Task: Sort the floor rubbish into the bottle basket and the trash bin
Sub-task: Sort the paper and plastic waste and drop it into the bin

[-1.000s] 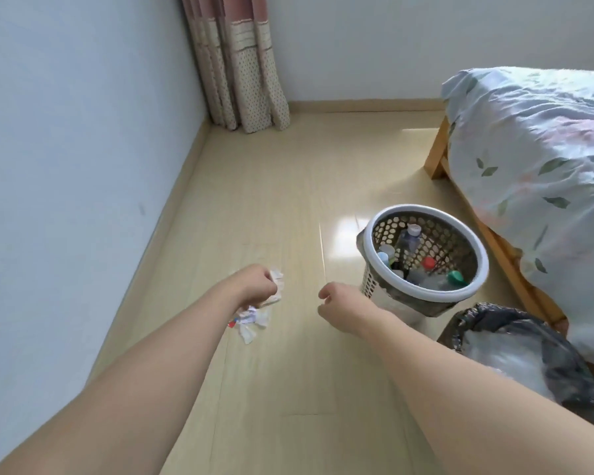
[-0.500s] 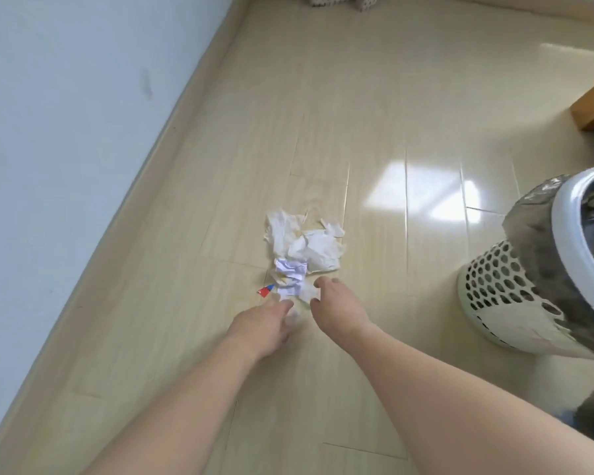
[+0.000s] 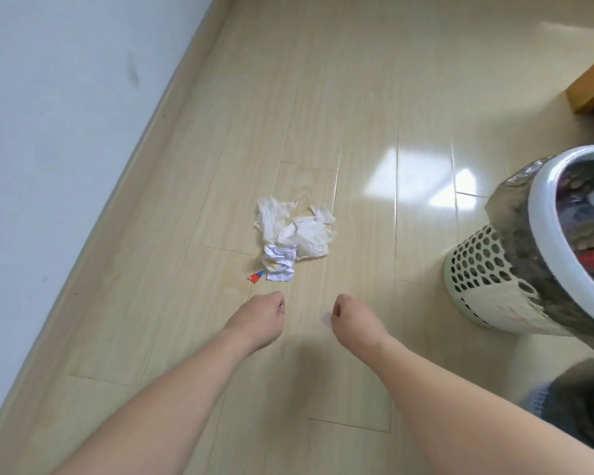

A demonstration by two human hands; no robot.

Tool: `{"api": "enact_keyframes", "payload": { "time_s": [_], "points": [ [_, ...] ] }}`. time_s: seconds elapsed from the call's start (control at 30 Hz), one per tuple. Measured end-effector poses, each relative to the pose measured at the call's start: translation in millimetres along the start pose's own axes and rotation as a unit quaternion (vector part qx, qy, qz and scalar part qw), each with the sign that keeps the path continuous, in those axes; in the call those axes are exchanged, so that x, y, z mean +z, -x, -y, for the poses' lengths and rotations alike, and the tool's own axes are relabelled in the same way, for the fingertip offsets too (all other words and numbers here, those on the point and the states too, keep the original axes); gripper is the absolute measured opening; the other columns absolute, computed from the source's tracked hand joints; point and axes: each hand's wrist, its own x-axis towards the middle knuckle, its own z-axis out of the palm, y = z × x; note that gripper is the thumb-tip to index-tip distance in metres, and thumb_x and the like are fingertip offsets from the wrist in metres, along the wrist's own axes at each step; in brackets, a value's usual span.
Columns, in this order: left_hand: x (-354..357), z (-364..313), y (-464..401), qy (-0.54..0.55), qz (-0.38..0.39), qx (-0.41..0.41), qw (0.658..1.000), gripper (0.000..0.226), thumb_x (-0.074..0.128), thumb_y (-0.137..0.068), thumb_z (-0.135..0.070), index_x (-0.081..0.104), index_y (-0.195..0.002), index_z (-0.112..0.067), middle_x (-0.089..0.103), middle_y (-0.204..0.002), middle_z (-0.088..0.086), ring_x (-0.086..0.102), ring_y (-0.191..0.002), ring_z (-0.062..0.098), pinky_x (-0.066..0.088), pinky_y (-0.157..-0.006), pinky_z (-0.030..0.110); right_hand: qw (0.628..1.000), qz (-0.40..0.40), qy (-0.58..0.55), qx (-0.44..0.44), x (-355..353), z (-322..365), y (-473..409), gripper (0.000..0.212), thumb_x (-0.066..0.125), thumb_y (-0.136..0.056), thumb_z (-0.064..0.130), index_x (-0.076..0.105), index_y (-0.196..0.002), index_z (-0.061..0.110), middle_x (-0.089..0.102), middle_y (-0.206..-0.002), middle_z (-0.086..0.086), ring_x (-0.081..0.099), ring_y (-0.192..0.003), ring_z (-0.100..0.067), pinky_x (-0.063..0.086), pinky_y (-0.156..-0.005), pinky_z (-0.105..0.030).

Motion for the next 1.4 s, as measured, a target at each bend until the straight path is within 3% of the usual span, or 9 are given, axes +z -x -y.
{"api": "enact_keyframes", "payload": {
  "time_s": [0.37,0.47,0.57,0.7,0.8,0.97,1.07,1.23,1.4],
  "points": [
    [-78.9,-270.9,112.6,0.064,0.083,0.154,0.983,0.014,0.042,-0.087,-0.012,0.056,-0.086,-0.012,0.061,-0.078,0.004,0.059,-0.062,0.017,0.048,-0.06,0.027,0.987,-0.142,-0.058,0.037,-181.9,-104.4,191.7,0.015,0.054,-0.091,0.028,0.06,-0.086,0.014,0.063,-0.085,0.0,0.06,-0.081,-0.019,0.051,-0.069,-0.032],
    [-55.2,-346.0,141.1,0.079,0.087,0.191,0.975,0.011,0.044,-0.088,-0.011,0.054,-0.082,-0.012,0.059,-0.076,0.007,0.055,-0.061,0.019,0.046,-0.057,0.026,0.983,-0.161,-0.056,0.073,-208.7,-160.4,243.7,0.019,0.056,-0.09,0.029,0.059,-0.078,0.016,0.062,-0.077,0.0,0.059,-0.074,-0.018,0.046,-0.06,-0.026],
    [-12.7,-401.2,157.3,0.067,0.09,0.21,0.971,0.012,0.047,-0.09,-0.013,0.053,-0.08,-0.013,0.059,-0.075,0.008,0.052,-0.062,0.02,0.044,-0.054,0.024,0.974,-0.185,-0.056,0.114,-224.0,-218.7,280.0,0.019,0.056,-0.089,0.031,0.06,-0.082,0.014,0.067,-0.088,-0.005,0.062,-0.086,-0.024,0.048,-0.072,-0.03],
    [62.5,-452.7,162.9,-0.01,0.088,0.234,0.968,0.017,0.05,-0.087,-0.019,0.06,-0.083,-0.006,0.066,-0.078,0.01,0.057,-0.068,0.019,0.054,-0.069,0.037,0.964,-0.192,-0.065,0.17,-222.1,-292.9,300.7,0.017,0.051,-0.087,0.014,0.048,-0.072,0.02,0.058,-0.087,-0.005,0.055,-0.081,-0.023,0.041,-0.069,-0.027],
    [108.1,-467.8,157.5,-0.034,0.084,0.224,0.97,0.017,0.05,-0.086,-0.02,0.063,-0.083,-0.01,0.068,-0.078,0.005,0.06,-0.069,0.018,0.055,-0.071,0.037,0.961,-0.188,-0.099,0.177,-208.1,-326.4,299.1,0.006,0.049,-0.089,0.013,0.052,-0.088,0.018,0.054,-0.091,-0.002,0.051,-0.084,-0.021,0.041,-0.071,-0.028],
    [158.0,-471.2,147.9,-0.092,0.103,0.192,0.972,0.012,0.049,-0.085,-0.022,0.06,-0.087,-0.018,0.066,-0.086,0.001,0.064,-0.08,0.021,0.049,-0.062,0.031,0.965,-0.132,-0.122,0.189,-188.5,-365.1,287.2,0.024,0.045,-0.089,0.006,0.057,-0.109,0.01,0.062,-0.111,-0.009,0.056,-0.09,-0.025,0.045,-0.072,-0.029],
    [163.0,-473.6,145.5,-0.11,0.113,0.186,0.97,0.019,0.046,-0.081,-0.018,0.06,-0.093,-0.022,0.067,-0.09,-0.001,0.065,-0.083,0.018,0.05,-0.063,0.028,0.967,-0.122,-0.124,0.187,-190.1,-373.7,288.8,0.017,0.046,-0.088,0.005,0.054,-0.101,0.011,0.058,-0.101,-0.008,0.053,-0.087,-0.026,0.043,-0.066,-0.029],
    [129.1,-476.9,154.5,-0.114,0.092,0.204,0.968,0.025,0.046,-0.083,-0.013,0.065,-0.098,-0.017,0.068,-0.096,-0.001,0.065,-0.092,0.018,0.055,-0.08,0.031,0.967,-0.133,-0.121,0.181,-202.7,-358.4,299.3,0.013,0.045,-0.088,0.005,0.045,-0.078,0.014,0.051,-0.082,-0.002,0.051,-0.081,-0.023,0.037,-0.056,-0.025],
    [57.4,-445.7,163.9,-0.108,0.082,0.201,0.97,0.023,0.046,-0.085,-0.013,0.065,-0.097,-0.014,0.066,-0.091,0.001,0.065,-0.089,0.019,0.053,-0.074,0.029,0.976,-0.156,-0.098,0.115,-220.3,-278.2,298.1,0.018,0.049,-0.089,0.011,0.058,-0.105,0.013,0.063,-0.106,-0.007,0.061,-0.101,-0.025,0.047,-0.075,-0.028]
  ]
}}
